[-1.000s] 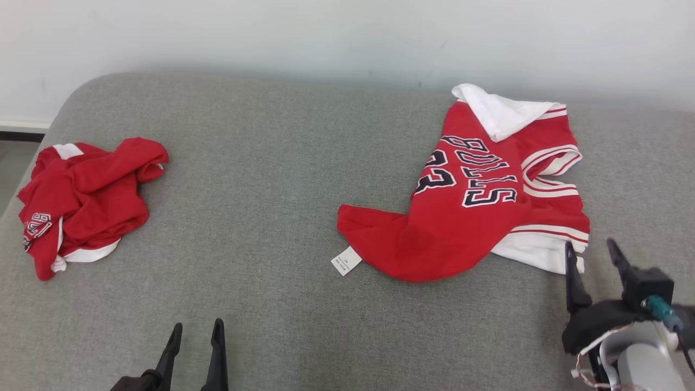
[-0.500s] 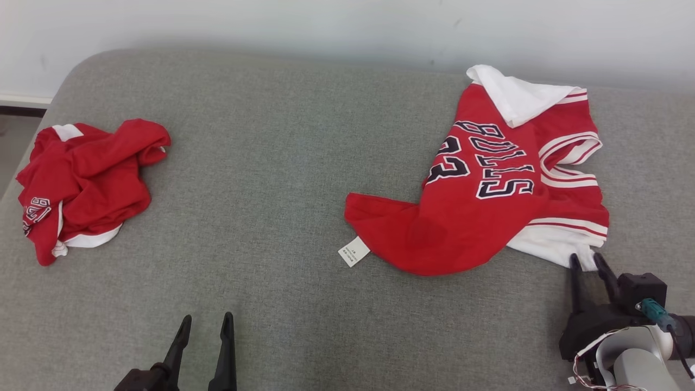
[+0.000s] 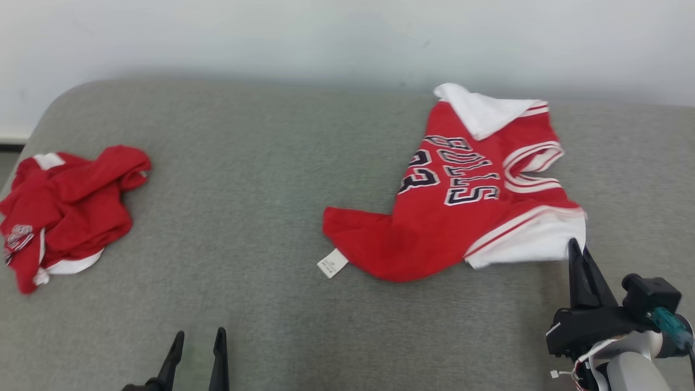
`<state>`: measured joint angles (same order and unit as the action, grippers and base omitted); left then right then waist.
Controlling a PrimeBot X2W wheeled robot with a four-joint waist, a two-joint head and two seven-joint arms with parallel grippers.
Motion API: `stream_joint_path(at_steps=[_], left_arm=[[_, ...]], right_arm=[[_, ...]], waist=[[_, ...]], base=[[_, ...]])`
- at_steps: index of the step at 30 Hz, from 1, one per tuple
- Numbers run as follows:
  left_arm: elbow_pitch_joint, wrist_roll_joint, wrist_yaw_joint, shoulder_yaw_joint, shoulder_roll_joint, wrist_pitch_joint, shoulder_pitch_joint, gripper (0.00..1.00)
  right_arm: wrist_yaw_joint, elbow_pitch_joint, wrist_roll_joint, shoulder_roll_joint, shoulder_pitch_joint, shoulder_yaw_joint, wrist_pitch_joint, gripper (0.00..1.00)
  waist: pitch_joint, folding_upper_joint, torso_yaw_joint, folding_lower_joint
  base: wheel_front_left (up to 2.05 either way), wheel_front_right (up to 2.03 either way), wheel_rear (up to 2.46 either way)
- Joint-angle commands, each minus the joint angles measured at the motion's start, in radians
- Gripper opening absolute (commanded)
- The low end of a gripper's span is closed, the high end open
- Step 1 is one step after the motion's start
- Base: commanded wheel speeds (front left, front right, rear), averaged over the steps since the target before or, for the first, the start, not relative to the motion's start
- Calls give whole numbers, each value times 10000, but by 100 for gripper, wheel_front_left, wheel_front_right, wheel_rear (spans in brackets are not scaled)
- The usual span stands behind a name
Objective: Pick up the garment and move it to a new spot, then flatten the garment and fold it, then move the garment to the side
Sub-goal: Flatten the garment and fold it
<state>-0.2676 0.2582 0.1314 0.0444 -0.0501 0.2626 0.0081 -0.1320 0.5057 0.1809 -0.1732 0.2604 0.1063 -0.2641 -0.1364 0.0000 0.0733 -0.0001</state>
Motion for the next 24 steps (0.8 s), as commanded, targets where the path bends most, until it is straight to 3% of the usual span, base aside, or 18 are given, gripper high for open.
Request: stream_joint_path(at_steps=[1, 9, 16, 17, 18, 19, 20, 24], left_arm=[[16, -11, -14, -29, -4, 34, 206, 100], [-23, 153, -14, -86, -7, 34, 515, 100], [-132, 144, -14, -36, -8, 34, 437, 100], [-145, 136, -14, -18, -8, 34, 395, 100], [-145, 136, -14, -18, -8, 34, 395, 100], [-160, 126, -14, -2, -10, 34, 358, 100], [-175, 110, -14, 14, -8, 34, 307, 100], [-213, -14, -14, 89, -8, 34, 122, 100]], right_arm=[[26, -342, 334, -75, -303, -155, -3, 0], [26, -1942, 1615, -606, -1208, -1007, 83, 0], [26, -2172, 1943, -515, -1881, -857, 389, 0], [26, -2096, 1904, -470, -1937, -805, 424, 22], [26, -2096, 1904, -470, -1937, -805, 424, 22], [26, -1995, 1700, -471, -1965, -805, 475, 89], [26, -1885, 1596, -373, -1896, -758, 443, 100], [24, -1497, 561, 11, -1232, -407, 179, 100]], waist=[[578, 0, -715, 1], [992, 0, -1937, 1], [865, 0, -2401, 1], [845, 0, -2405, 1], [845, 0, -2405, 1], [805, 0, -2391, 1], [767, 0, -2364, 1], [570, 0, -2123, 1]], base=[[0, 0, 0], [0, 0, 0], [0, 0, 0], [0, 0, 0], [0, 0, 0], [0, 0, 0], [0, 0, 0], [0, 0, 0]])
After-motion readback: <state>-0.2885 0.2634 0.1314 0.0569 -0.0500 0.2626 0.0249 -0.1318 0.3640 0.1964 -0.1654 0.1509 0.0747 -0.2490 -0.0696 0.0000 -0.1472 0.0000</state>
